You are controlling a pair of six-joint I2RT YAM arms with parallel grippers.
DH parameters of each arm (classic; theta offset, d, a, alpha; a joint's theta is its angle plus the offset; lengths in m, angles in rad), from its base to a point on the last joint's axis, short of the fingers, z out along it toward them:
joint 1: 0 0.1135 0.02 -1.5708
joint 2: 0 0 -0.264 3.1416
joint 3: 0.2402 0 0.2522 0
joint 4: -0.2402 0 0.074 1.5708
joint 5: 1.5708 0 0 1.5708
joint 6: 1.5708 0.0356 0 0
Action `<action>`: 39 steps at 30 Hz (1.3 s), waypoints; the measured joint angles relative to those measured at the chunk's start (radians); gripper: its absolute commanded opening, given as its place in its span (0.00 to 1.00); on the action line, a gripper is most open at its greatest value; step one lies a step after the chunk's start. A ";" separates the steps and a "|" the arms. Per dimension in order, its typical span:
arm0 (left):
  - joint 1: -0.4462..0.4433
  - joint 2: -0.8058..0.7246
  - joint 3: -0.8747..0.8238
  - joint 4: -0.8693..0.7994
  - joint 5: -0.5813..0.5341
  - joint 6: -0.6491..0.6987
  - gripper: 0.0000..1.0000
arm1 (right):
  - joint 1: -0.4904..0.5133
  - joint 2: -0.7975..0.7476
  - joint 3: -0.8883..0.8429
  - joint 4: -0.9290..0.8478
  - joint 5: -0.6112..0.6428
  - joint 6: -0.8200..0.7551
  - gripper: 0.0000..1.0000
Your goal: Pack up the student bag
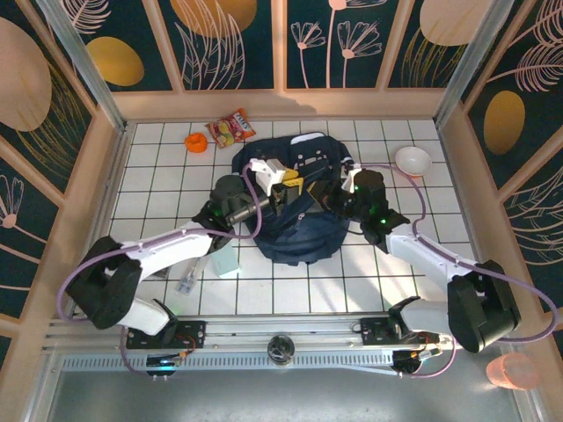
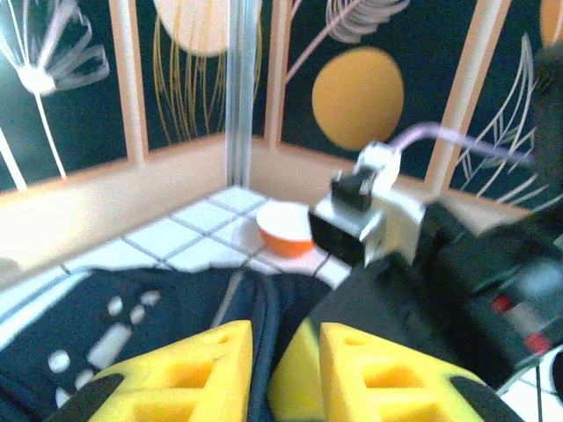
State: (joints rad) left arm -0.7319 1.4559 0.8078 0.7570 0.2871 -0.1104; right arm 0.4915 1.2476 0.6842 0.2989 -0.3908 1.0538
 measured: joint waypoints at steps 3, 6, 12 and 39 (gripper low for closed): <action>0.000 -0.066 -0.012 -0.006 -0.015 -0.011 0.36 | 0.011 0.004 0.000 0.001 0.016 0.000 0.00; 0.000 -0.124 -0.033 -0.047 -0.051 -0.039 0.41 | 0.023 0.012 0.000 0.003 0.032 0.000 0.00; 0.000 -0.214 -0.068 -0.194 -0.117 -0.140 0.44 | 0.039 0.025 0.000 0.014 0.056 0.000 0.00; -0.113 -0.327 -0.188 -0.482 -0.169 -0.551 0.51 | 0.059 0.032 0.001 0.019 0.085 -0.004 0.00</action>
State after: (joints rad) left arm -0.8448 1.1294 0.6197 0.2752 0.1184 -0.6613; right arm 0.5503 1.2793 0.6853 0.3180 -0.3061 1.0496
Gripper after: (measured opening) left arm 0.512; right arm 0.102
